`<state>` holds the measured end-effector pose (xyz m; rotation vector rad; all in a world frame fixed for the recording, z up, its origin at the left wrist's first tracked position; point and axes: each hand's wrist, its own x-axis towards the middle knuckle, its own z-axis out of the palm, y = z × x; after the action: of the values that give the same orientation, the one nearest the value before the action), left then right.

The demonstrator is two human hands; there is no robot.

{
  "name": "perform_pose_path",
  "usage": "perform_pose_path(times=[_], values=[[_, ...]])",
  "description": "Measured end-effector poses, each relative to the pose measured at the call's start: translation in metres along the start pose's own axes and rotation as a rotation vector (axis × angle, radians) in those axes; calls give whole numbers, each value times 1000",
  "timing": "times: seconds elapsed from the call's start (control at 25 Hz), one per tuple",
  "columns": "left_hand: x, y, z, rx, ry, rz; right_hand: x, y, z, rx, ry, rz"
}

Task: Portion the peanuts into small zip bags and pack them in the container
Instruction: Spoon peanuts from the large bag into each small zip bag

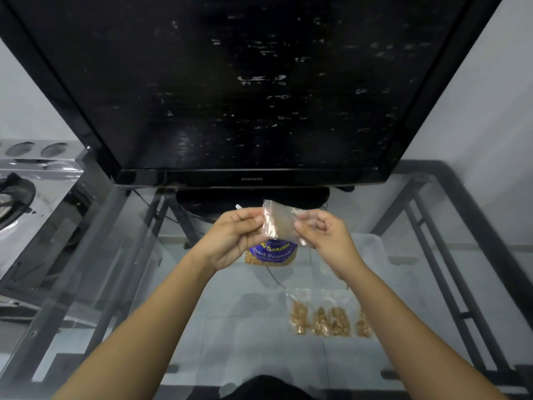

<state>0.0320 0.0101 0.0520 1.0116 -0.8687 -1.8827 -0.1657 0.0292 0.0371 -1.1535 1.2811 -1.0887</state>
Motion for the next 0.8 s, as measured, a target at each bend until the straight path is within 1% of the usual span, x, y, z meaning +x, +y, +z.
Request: perform_pose_path(times=[0.12, 0.24, 0.36, 0.52, 0.6, 0.8], values=[[0, 6, 14, -12, -26, 33, 3, -7, -6, -18, 5, -25], [0, 10, 20, 69, 25, 83, 3, -10, -12, -39, 34, -64], [1, 13, 22, 282, 109, 165, 4, -15, -20, -49, 42, -71], [1, 14, 21, 726, 318, 271, 9, -20, -25, -99, -50, -55], [1, 14, 22, 857, 392, 302, 11, -19, -24, -132, -76, -55], [2, 20, 18, 830, 436, 302, 17, -19, -23, -245, -96, -113]])
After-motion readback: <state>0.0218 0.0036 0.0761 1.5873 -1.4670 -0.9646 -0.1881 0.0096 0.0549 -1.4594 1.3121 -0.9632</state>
